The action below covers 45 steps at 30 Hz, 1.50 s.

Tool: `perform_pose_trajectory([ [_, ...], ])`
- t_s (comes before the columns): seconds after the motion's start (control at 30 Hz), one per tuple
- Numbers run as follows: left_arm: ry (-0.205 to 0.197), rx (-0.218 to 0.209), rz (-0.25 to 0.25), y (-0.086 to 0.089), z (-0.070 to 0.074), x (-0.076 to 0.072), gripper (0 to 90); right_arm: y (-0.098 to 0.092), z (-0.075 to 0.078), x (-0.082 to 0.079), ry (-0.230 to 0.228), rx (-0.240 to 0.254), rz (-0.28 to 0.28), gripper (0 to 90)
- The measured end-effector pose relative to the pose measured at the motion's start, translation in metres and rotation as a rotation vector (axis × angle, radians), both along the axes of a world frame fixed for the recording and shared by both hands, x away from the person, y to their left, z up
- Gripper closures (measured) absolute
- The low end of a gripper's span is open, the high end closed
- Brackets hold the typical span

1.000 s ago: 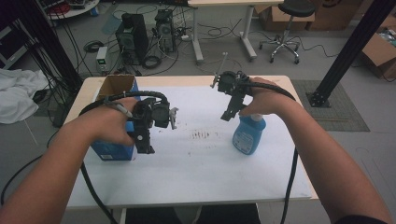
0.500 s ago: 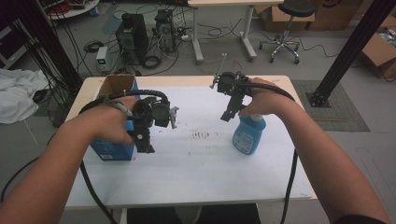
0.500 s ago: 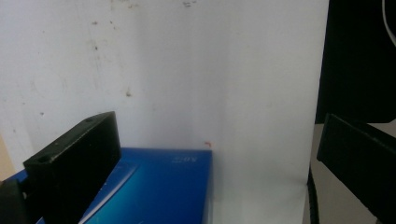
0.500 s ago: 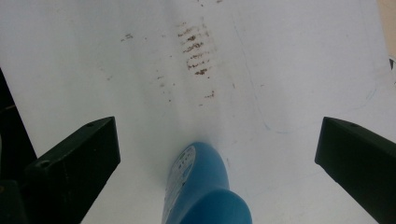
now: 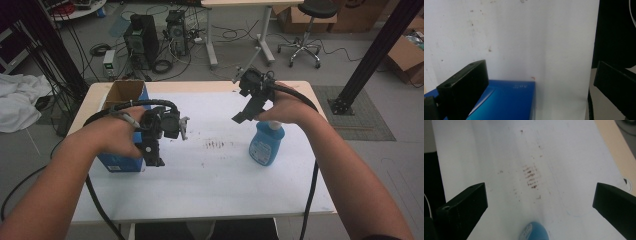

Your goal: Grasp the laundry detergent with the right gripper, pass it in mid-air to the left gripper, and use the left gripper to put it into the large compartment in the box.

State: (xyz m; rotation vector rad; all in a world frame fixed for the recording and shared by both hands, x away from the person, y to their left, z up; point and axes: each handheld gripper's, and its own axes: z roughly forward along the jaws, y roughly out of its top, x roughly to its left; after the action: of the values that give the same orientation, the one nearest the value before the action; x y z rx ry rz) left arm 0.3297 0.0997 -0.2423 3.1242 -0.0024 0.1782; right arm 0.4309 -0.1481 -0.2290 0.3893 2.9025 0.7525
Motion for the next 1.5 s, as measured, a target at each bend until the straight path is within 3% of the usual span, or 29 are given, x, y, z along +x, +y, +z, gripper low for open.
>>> perform_pose_trajectory([
  [0.07, 0.000, 0.000, 0.000, 0.000, 0.000, 0.000, 0.1, -0.002, 0.001, -0.001, -0.007, 0.023, 0.001, 0.0],
  [0.13, 0.002, 0.000, -0.007, -0.002, -0.001, 0.000, 0.1, -0.007, 0.004, -0.004, -0.026, 0.093, 0.002, 0.0],
  [0.2, 0.004, 0.001, -0.008, -0.003, -0.002, 0.000, 0.1, -0.008, 0.004, -0.004, -0.032, 0.112, 0.002, 0.0],
  [0.37, 0.008, -0.002, -0.014, -0.005, -0.004, 0.001, 0.1, -0.025, 0.005, -0.008, -0.052, 0.221, -0.021, 0.0],
  [0.47, 0.008, -0.004, -0.017, -0.006, -0.005, 0.002, 0.1, -0.030, 0.005, -0.011, -0.076, 0.232, -0.033, 0.0],
  [0.5, 0.009, -0.006, -0.017, -0.006, -0.006, 0.003, 0.1, -0.038, 0.006, -0.015, -0.090, 0.258, -0.047, 0.0],
  [0.77, 0.011, -0.020, -0.033, -0.008, -0.008, 0.002, 0.1, -0.066, 0.007, -0.030, -0.136, 0.329, -0.096, 0.0],
  [1.2, 0.014, -0.029, -0.037, -0.006, -0.013, 0.002, 0.1, -0.121, -0.008, -0.055, -0.172, 0.373, -0.215, 0.0],
  [1.4, 0.011, -0.033, -0.039, -0.004, -0.013, 0.003, 0.1, -0.135, -0.023, -0.065, -0.181, 0.341, -0.258, 0.0],
  [1.5, 0.009, -0.035, -0.041, -0.003, -0.012, 0.002, 0.1, -0.142, -0.038, -0.070, -0.162, 0.330, -0.278, 0.0],
])
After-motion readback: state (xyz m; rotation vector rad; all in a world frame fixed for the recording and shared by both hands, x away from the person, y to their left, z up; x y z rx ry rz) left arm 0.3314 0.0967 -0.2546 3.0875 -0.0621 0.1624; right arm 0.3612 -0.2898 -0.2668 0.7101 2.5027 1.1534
